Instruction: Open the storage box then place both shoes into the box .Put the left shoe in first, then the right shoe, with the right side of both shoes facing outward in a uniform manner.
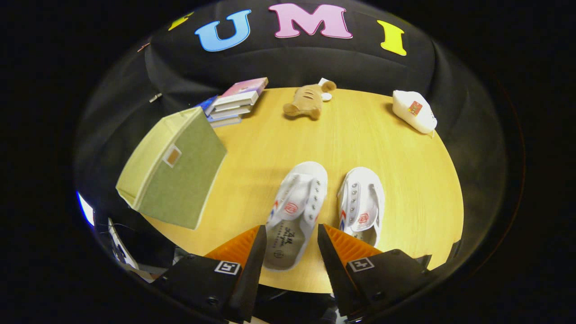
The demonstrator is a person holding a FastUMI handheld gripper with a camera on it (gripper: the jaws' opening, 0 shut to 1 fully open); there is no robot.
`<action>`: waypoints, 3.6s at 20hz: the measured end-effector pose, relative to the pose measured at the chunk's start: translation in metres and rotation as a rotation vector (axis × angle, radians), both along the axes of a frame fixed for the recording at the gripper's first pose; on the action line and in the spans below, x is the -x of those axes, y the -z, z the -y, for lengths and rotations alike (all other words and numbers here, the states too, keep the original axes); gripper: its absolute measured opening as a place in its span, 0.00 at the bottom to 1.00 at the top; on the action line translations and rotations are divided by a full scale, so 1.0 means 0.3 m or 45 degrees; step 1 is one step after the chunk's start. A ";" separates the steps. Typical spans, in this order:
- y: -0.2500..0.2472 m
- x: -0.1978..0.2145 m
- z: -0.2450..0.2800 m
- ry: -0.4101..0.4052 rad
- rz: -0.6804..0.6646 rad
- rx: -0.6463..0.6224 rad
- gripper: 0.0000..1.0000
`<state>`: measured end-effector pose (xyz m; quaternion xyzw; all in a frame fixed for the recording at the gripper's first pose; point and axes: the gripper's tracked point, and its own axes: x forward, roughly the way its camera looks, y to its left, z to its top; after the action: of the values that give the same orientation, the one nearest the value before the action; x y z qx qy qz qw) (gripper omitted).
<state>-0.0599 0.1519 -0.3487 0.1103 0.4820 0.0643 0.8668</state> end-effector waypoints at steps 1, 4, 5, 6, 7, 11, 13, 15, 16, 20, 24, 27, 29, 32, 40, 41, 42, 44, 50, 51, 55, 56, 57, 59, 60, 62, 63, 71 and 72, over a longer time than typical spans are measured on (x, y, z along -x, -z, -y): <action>0.025 0.004 -0.002 -0.010 -0.011 0.014 0.70; 0.113 -0.021 0.003 -0.037 -0.024 0.067 0.64; 0.137 -0.031 0.006 -0.032 -0.021 0.085 0.63; 0.155 -0.050 0.009 -0.023 -0.009 0.095 0.62; 0.167 -0.070 0.018 -0.009 0.007 0.115 0.61; 0.224 -0.125 0.036 0.023 0.005 0.150 0.53; 0.246 -0.145 0.031 0.042 -0.001 0.164 0.39; 0.258 -0.144 0.044 0.080 -0.037 0.190 0.27; 0.254 -0.142 0.051 0.114 -0.058 0.176 0.16; 0.234 -0.153 0.044 0.212 -0.119 0.054 0.05; 0.186 -0.138 0.033 0.249 -0.146 -0.020 0.05; 0.116 -0.138 0.024 0.282 -0.172 -0.094 0.05; 0.042 -0.146 0.018 0.284 -0.187 -0.116 0.05; -0.112 -0.193 -0.025 0.256 -0.165 -0.155 0.05; -0.533 -0.374 -0.369 0.138 -0.080 -0.384 0.05; -0.557 -0.388 -0.431 0.123 -0.096 -0.419 0.05; -0.572 -0.402 -0.494 0.108 -0.121 -0.449 0.05; -0.580 -0.429 -0.608 0.073 -0.161 -0.475 0.05; -0.503 -0.472 -0.872 -0.014 -0.267 -0.426 0.05; -0.489 -0.480 -0.901 -0.013 -0.287 -0.421 0.05; -0.425 -0.505 -0.985 0.007 -0.382 -0.386 0.05; -0.418 -0.519 -1.003 0.003 -0.382 -0.387 0.05; -0.408 -0.535 -1.019 0.007 -0.372 -0.389 0.06; -0.404 -0.540 -1.044 -0.004 -0.369 -0.405 0.06; -0.406 -0.535 -1.059 -0.011 -0.376 -0.426 0.09; -0.436 -0.534 -1.110 -0.023 -0.378 -0.525 0.20; -0.443 -0.542 -1.124 -0.026 -0.367 -0.547 0.24; -0.546 -0.502 -1.037 -0.094 -0.253 -0.585 0.72; -0.572 -0.489 -1.003 -0.098 -0.221 -0.588 0.83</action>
<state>0.0869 0.4528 -0.1772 0.2924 0.5310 0.1959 0.7708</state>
